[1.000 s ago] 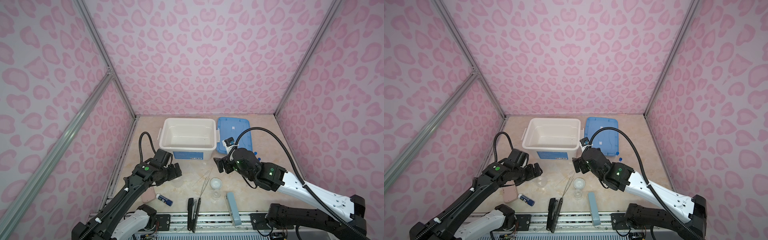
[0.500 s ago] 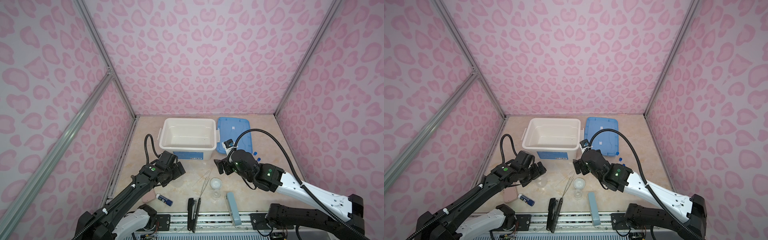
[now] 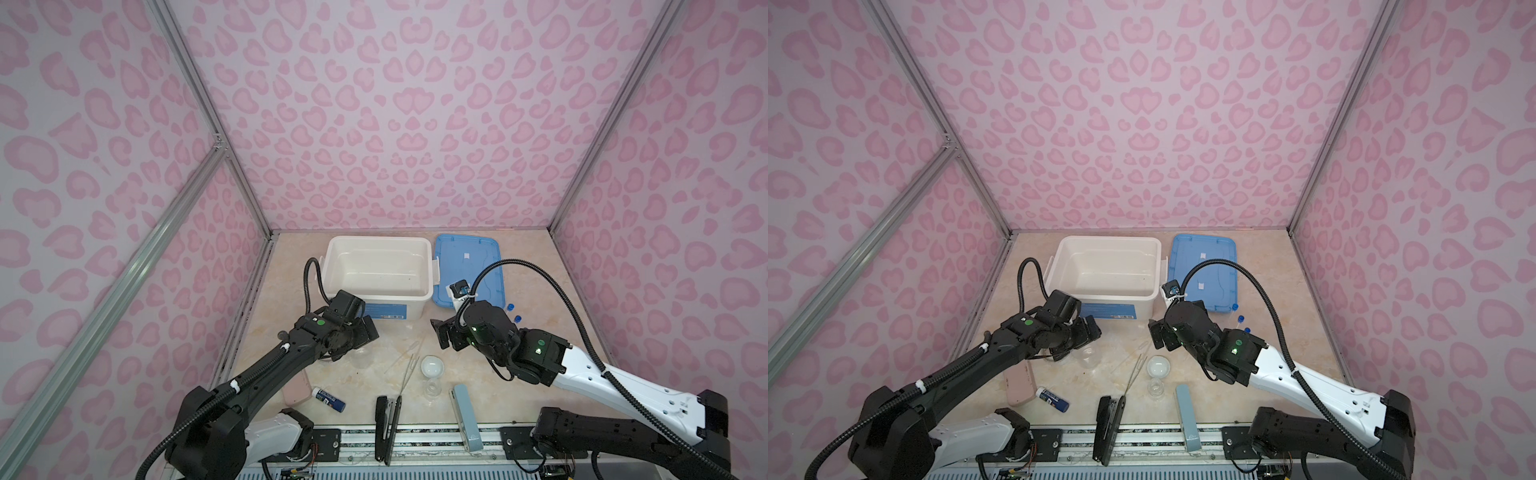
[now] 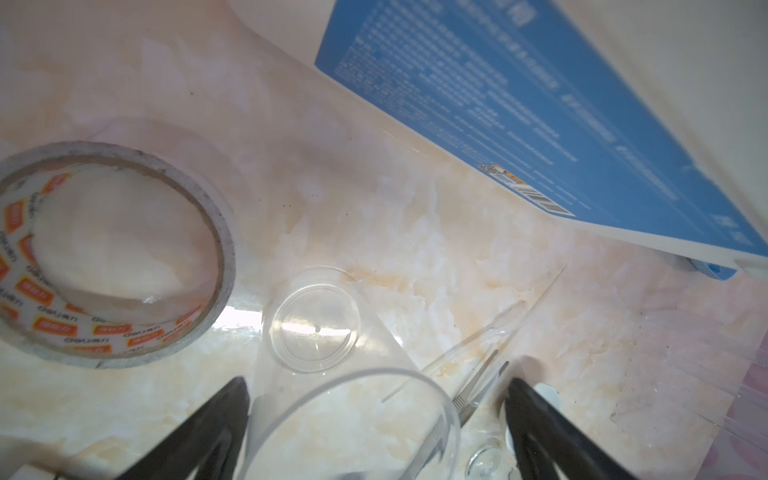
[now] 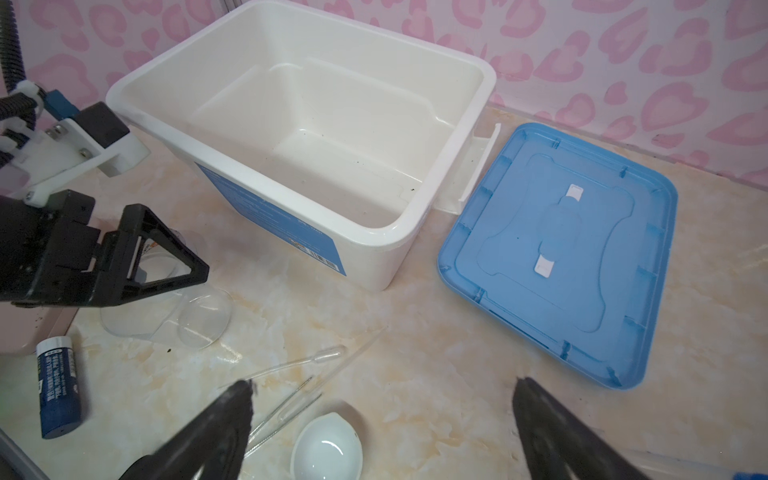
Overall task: Organize the chemistry lab equipment
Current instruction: 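Lower the left gripper over the clear plastic beaker and close on it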
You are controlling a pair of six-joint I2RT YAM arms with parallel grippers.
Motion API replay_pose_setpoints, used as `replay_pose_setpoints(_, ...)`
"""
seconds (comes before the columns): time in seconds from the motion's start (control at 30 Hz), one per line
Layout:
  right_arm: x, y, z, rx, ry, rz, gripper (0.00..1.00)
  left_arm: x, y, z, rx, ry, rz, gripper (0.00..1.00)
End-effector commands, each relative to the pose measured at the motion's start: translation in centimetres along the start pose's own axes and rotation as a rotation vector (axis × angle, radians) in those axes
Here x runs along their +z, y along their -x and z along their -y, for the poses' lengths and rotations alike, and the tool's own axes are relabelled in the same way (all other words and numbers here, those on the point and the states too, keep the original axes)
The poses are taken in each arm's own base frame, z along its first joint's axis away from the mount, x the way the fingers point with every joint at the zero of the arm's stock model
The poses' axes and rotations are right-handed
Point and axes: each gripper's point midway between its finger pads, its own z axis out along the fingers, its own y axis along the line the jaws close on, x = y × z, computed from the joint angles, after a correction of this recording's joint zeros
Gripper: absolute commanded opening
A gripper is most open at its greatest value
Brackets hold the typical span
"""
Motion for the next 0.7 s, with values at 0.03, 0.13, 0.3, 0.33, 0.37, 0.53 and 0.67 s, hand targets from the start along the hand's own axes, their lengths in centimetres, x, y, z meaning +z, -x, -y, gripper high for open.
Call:
replay_pose_setpoints(0.03,0.3,-0.1,0.2,-0.010,-0.015,0.006,0.98,0.2,0.6,0.3,0.124,0.038,0.002,0.97)
replay_pose_setpoints(0.13,0.5,0.0,-0.1,-0.011,-0.009,0.001,0.98,0.1,0.4,-0.7,0.186,0.112,0.005,0.97)
replay_pose_setpoints(0.3,1.1,0.0,-0.6,-0.011,-0.005,-0.017,0.98,0.1,-0.8,-1.7,0.300,0.239,-0.008,0.97)
replay_pose_setpoints(0.33,1.3,0.0,-0.6,-0.015,-0.007,-0.024,0.98,0.3,-1.0,-1.7,0.309,0.242,-0.014,0.97)
replay_pose_setpoints(0.37,1.5,0.0,-0.8,-0.019,-0.006,-0.031,0.98,0.5,-1.4,-1.5,0.314,0.240,-0.028,0.97)
replay_pose_setpoints(0.53,1.8,0.0,-0.9,-0.027,-0.009,-0.043,0.98,0.2,-1.1,-1.7,0.343,0.308,0.025,0.98)
replay_pose_setpoints(0.67,1.7,0.4,-1.0,-0.017,-0.005,-0.026,0.98,0.5,-1.0,-1.3,0.341,0.297,0.035,1.00)
